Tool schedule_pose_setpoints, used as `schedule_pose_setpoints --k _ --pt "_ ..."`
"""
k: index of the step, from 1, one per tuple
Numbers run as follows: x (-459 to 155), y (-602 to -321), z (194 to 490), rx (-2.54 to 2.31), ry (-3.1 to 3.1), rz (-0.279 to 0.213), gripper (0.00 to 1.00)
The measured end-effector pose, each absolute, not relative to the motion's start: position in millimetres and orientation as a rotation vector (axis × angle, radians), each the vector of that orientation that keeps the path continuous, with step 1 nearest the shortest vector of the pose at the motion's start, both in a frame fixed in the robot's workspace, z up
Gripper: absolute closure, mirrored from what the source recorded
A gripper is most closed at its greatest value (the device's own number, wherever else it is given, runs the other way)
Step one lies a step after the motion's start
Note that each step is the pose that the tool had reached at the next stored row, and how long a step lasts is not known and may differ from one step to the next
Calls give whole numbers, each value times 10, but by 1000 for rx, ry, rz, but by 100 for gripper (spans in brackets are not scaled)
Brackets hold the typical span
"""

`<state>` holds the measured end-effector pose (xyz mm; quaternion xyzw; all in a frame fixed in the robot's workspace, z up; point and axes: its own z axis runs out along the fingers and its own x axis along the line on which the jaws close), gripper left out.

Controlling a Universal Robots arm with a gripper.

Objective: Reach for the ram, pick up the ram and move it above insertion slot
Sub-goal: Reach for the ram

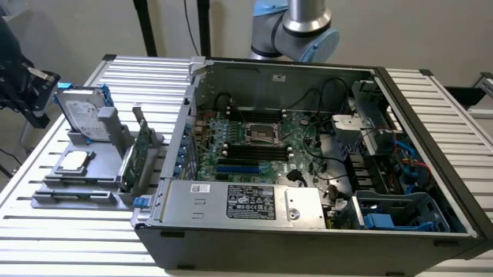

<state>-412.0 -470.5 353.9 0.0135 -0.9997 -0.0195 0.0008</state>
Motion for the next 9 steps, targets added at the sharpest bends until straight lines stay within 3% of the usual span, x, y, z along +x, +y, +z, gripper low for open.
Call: schedule_pose_setpoints --k 9 --pt "-4121 -4706 3539 125 -3136 -61 89"
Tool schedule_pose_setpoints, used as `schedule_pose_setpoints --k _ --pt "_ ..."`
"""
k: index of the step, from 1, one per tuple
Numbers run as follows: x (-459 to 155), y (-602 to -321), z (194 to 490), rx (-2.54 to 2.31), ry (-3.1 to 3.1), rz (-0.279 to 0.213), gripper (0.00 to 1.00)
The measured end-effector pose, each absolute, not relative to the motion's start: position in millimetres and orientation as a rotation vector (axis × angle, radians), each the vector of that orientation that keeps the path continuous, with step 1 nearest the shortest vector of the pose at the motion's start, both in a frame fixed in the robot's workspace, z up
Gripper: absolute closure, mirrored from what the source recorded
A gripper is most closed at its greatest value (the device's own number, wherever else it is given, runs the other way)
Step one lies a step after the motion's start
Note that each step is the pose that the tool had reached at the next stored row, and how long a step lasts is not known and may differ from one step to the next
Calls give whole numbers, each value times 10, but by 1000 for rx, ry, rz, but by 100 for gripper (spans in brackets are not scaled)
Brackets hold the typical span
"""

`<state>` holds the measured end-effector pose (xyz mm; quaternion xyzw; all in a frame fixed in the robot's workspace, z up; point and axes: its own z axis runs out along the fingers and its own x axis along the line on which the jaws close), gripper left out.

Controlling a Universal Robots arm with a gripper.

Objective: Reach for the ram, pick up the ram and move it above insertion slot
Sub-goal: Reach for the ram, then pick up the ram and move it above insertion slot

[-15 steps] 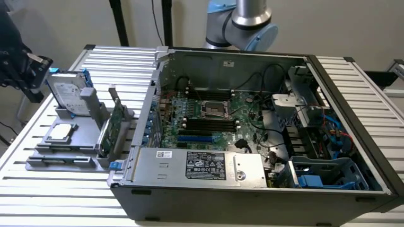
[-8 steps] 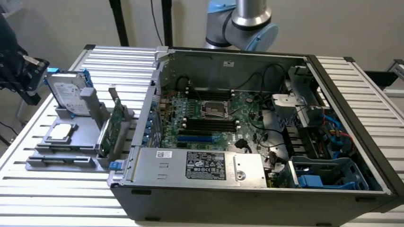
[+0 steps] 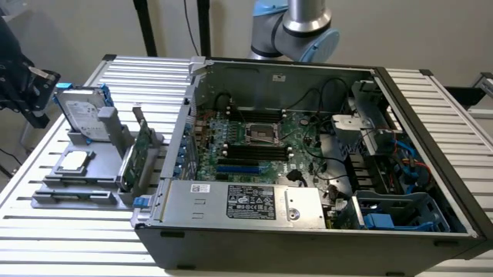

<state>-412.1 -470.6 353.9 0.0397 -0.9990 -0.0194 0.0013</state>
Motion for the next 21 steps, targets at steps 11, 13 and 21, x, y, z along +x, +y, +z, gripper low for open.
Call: schedule_pose_setpoints --k 11,13,21 --pt "-4120 -4705 3540 437 -3104 -60 89" --pt "-4120 -4705 3542 493 -3095 -60 89" --pt "-4120 -4705 3552 718 -3048 -59 89"
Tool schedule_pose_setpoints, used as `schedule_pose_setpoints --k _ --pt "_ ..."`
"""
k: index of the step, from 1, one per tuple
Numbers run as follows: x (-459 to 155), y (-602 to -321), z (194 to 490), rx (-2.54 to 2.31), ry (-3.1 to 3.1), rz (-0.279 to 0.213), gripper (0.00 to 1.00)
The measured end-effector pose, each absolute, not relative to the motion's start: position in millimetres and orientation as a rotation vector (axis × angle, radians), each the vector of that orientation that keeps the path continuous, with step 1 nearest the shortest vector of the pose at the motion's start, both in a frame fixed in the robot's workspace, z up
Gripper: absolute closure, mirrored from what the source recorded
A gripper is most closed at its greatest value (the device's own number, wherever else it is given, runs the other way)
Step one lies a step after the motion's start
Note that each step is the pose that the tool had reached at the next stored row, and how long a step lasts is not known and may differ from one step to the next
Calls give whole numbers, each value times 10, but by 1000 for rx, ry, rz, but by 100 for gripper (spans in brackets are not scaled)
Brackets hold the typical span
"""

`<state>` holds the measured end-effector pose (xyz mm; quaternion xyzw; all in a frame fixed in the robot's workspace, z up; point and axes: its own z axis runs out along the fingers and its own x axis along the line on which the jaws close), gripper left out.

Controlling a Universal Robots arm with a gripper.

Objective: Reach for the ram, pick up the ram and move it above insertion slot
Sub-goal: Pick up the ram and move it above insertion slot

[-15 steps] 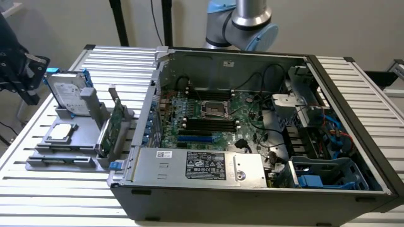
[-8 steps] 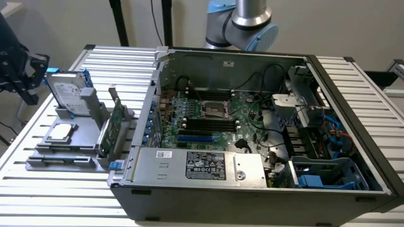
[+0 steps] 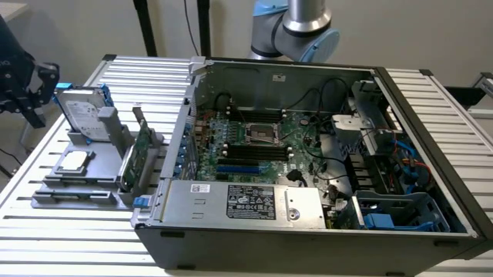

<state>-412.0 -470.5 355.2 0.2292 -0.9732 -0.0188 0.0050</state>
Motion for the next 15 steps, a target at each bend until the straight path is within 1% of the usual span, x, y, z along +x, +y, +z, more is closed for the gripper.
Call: schedule_pose_setpoints --k 15 --pt "-4120 -4706 3555 1130 -2936 -47 89"
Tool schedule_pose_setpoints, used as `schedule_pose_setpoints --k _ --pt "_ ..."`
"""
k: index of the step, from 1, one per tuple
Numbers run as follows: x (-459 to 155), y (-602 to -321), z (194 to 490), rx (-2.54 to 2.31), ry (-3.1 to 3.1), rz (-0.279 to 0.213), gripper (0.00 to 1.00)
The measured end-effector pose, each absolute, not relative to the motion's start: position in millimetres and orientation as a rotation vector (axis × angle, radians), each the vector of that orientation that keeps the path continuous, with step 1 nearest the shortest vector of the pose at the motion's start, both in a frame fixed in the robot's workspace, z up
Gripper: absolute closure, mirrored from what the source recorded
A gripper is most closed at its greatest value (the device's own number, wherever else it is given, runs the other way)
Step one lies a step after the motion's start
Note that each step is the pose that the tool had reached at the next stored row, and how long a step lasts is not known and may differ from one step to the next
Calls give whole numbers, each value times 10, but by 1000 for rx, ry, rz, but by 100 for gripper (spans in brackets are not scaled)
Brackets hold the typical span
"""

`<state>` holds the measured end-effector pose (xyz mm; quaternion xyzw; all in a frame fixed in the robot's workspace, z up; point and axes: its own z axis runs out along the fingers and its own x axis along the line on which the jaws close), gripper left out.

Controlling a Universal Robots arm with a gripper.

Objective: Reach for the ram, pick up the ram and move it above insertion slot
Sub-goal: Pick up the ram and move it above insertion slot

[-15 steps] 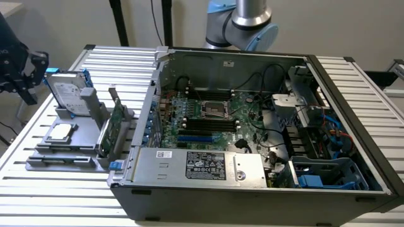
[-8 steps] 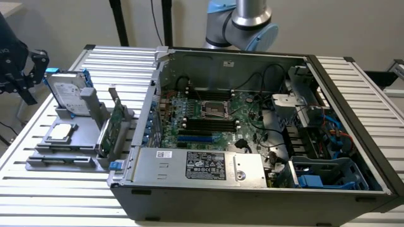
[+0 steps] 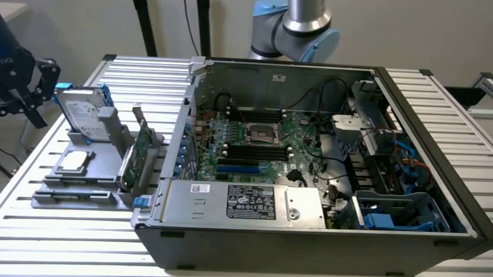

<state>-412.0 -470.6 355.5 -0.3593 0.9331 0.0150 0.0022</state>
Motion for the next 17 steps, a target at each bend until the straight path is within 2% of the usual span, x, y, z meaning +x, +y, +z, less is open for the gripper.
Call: schedule_pose_setpoints --k 17 --pt "-4120 -4706 3555 -1561 2712 39 89"
